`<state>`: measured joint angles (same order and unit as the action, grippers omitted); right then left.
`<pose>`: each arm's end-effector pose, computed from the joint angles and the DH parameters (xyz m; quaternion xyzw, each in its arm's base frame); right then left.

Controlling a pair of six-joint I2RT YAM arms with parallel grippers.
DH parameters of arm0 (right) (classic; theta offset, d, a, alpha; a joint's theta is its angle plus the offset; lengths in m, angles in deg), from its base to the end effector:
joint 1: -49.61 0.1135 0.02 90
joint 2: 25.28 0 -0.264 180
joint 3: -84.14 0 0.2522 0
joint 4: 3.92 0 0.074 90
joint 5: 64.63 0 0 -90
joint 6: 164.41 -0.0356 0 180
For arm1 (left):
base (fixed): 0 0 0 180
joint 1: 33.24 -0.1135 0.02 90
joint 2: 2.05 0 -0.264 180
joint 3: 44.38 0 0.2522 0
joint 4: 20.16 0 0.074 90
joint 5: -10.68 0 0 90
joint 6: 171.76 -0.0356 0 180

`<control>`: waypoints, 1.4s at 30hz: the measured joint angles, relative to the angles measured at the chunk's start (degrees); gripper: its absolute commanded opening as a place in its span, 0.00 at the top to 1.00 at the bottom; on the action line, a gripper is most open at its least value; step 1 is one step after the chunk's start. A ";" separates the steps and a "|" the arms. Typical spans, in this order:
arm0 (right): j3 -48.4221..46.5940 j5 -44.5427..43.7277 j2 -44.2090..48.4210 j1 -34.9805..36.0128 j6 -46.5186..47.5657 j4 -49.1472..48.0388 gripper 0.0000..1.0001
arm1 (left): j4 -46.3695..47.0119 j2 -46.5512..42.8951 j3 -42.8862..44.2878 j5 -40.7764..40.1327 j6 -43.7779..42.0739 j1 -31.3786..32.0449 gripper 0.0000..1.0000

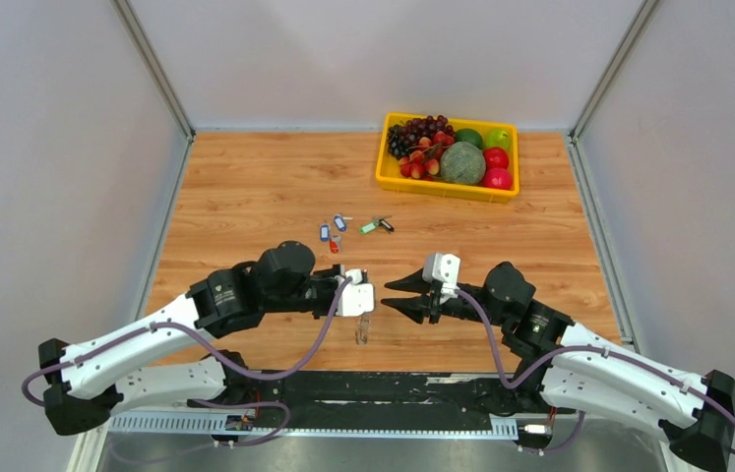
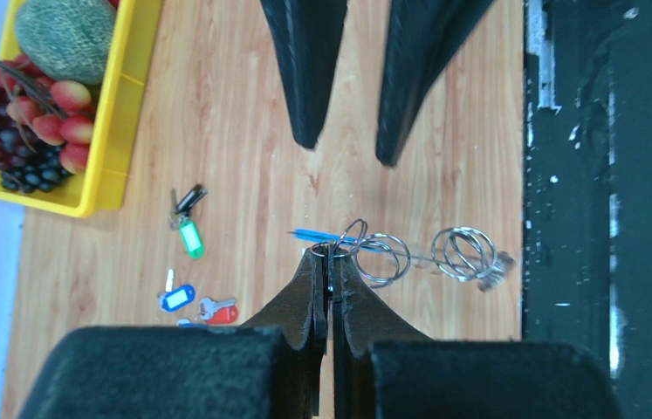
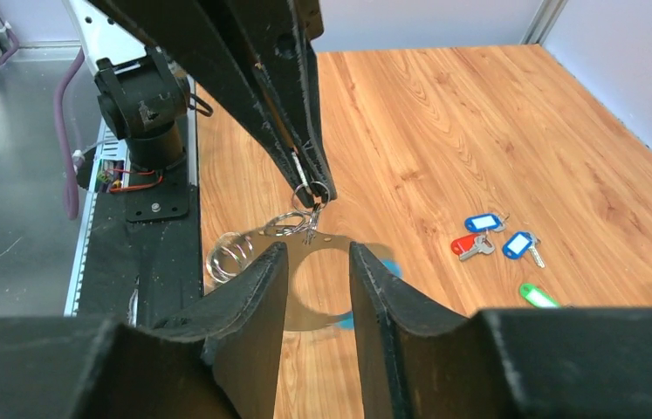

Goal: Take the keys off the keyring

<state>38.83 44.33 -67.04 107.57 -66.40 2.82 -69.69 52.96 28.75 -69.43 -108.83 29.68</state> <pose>0.0869 0.1607 0.2990 -0.4851 0.5395 0.3946 0.5639 0.0862 -0.1821 0.3514 0.6442 0.5846 -0.2216 0.4407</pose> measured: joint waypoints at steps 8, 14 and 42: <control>1.20 1.22 0.72 0.00 0.07 -2.51 0.65 | 9.35 -8.31 -9.84 0.90 -5.29 0.00 1.00; 1.70 3.21 0.09 0.00 0.68 -3.56 0.69 | 14.03 -9.55 -11.69 4.31 -6.75 0.00 1.00; 2.64 12.55 -5.64 0.00 1.14 -8.22 0.65 | 16.37 -12.48 -14.14 11.06 -7.85 0.00 1.00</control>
<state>41.47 56.88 -72.68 107.57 -65.26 -5.40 -53.32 40.48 14.61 -58.37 -116.68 29.68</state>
